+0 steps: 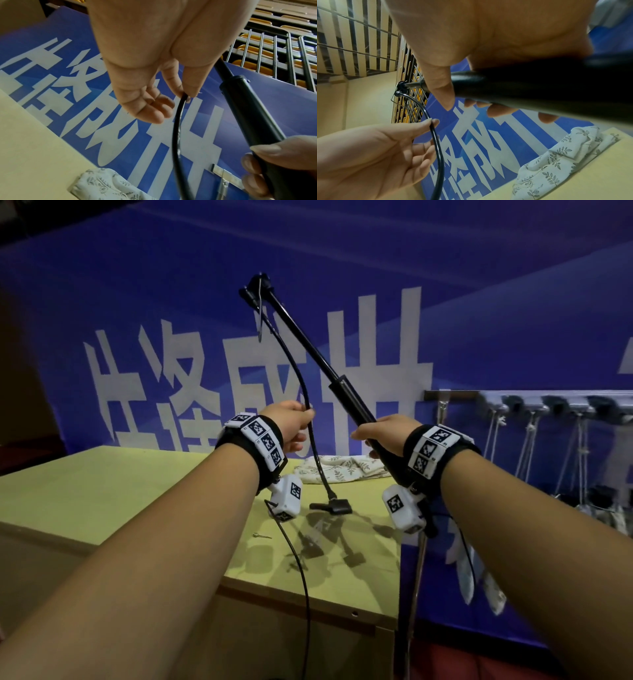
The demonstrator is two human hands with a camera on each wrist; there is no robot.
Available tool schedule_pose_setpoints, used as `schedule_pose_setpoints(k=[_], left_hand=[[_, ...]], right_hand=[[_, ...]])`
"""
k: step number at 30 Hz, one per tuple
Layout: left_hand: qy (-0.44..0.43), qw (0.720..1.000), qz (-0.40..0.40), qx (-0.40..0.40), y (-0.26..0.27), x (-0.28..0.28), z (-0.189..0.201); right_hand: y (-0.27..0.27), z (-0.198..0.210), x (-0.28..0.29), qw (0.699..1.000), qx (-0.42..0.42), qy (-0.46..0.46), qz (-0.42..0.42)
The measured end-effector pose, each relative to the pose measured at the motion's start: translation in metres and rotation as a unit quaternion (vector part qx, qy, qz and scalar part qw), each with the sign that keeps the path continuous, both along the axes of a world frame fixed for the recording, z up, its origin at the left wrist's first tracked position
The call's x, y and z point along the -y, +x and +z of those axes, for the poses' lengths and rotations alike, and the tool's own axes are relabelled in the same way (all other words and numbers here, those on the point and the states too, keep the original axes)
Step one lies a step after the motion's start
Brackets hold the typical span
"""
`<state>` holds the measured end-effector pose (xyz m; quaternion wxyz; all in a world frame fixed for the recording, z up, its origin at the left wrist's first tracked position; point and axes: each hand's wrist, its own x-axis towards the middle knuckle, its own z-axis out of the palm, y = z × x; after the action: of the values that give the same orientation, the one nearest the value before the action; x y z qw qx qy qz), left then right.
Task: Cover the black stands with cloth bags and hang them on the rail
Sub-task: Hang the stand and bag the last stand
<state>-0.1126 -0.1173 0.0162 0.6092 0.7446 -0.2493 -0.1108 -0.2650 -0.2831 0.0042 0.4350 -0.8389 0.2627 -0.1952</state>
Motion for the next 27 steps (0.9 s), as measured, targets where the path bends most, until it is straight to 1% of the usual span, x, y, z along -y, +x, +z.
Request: schedule_pose_setpoints(k=[5,8,12,15,17,20,25,27], left_hand=[[-0.024,0.999,-0.048,0.007,-0.027,0.016,0.003],[-0.022,0.997,-0.066,0.032,-0.047,0.03,0.001],[0.023,0.991,-0.079,0.101,-0.069,0.051,-0.009],[0.075,0.981,-0.108,0.145,-0.087,0.067,-0.02],[0.097,0.973,-0.131,0.166,-0.099,0.079,-0.025],[0.117,0.969,-0.159,0.15,-0.115,0.094,-0.031],[0.147,0.955,-0.199,0.161,-0.138,0.118,-0.044],[0.153,0.95,-0.212,0.17,-0.146,0.127,-0.055]], right_hand=[[-0.011,-0.008,0.002,0.997,0.063,0.043,0.011],[-0.021,-0.017,0.005,0.996,0.064,0.056,0.013],[-0.035,-0.031,0.013,0.994,0.068,0.088,-0.007],[-0.043,-0.038,0.015,0.986,0.098,0.131,-0.03],[-0.049,-0.04,0.021,0.983,0.113,0.136,-0.054],[-0.063,-0.042,0.033,0.979,0.131,0.135,-0.084],[-0.089,-0.04,0.053,0.967,0.15,0.172,-0.116],[-0.097,-0.04,0.059,0.967,0.143,0.168,-0.128]])
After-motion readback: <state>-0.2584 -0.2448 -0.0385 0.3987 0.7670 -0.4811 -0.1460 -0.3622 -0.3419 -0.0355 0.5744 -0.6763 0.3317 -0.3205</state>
